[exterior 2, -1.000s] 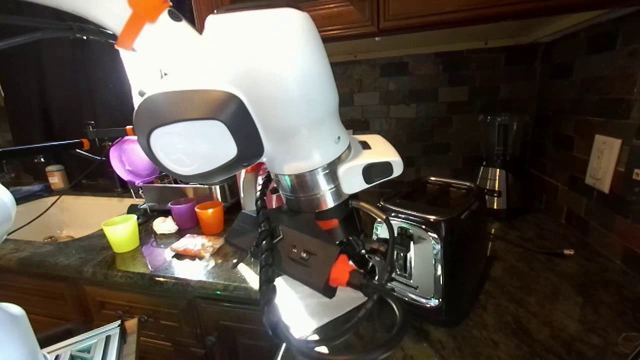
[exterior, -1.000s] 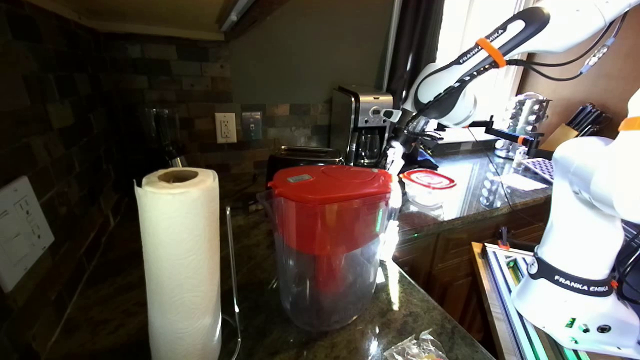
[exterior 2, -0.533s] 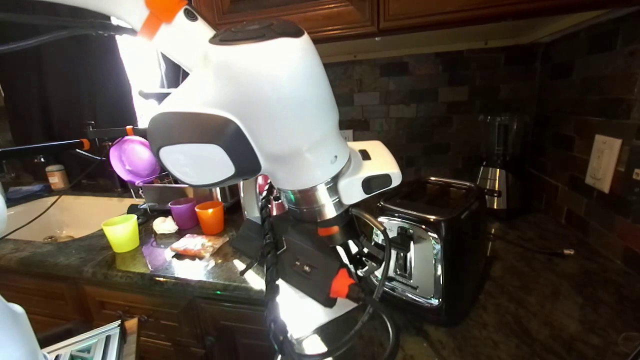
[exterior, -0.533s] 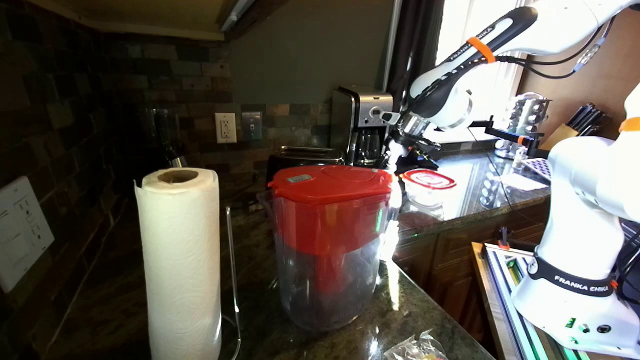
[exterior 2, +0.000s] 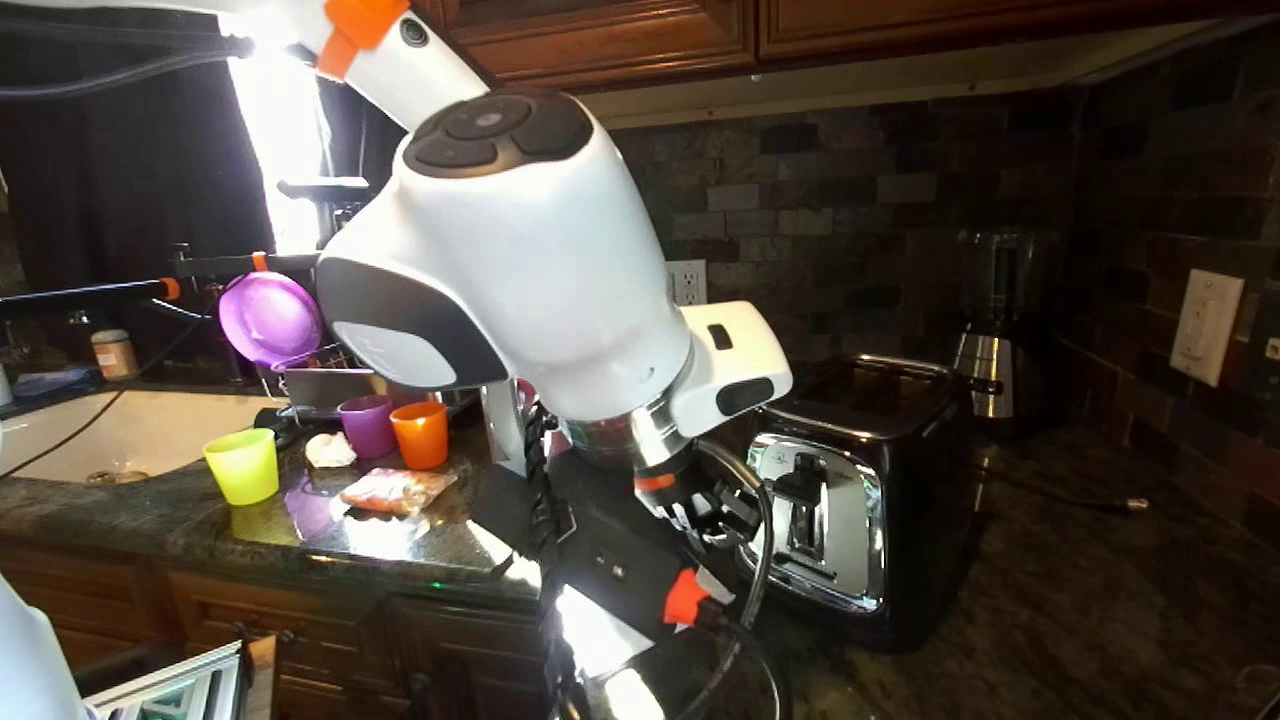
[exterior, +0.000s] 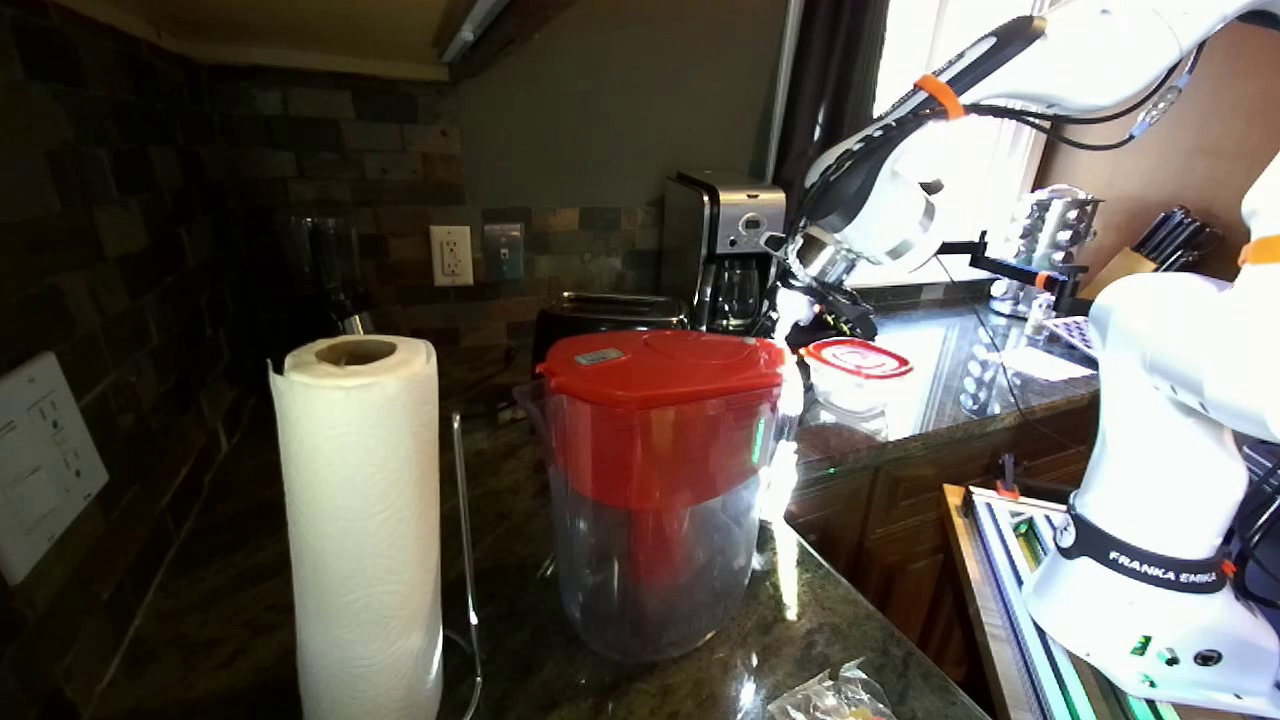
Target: Press a button on the toaster
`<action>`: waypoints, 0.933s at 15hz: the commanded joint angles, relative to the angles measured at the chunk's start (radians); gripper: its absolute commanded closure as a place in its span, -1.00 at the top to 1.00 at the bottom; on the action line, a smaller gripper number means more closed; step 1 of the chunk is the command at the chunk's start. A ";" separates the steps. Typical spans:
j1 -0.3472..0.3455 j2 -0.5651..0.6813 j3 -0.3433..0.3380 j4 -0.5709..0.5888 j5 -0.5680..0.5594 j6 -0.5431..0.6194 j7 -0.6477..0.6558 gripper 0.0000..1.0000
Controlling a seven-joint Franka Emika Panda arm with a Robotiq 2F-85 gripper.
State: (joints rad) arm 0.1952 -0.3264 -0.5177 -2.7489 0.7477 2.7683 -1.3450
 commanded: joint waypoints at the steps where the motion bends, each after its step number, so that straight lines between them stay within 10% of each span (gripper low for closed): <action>1: 0.039 0.023 -0.016 0.000 0.140 0.043 -0.123 -1.00; 14: 0.141 0.002 0.002 0.001 0.616 0.245 -0.492 -1.00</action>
State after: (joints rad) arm 0.3043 -0.3120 -0.5151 -2.7478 1.2557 2.9644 -1.7434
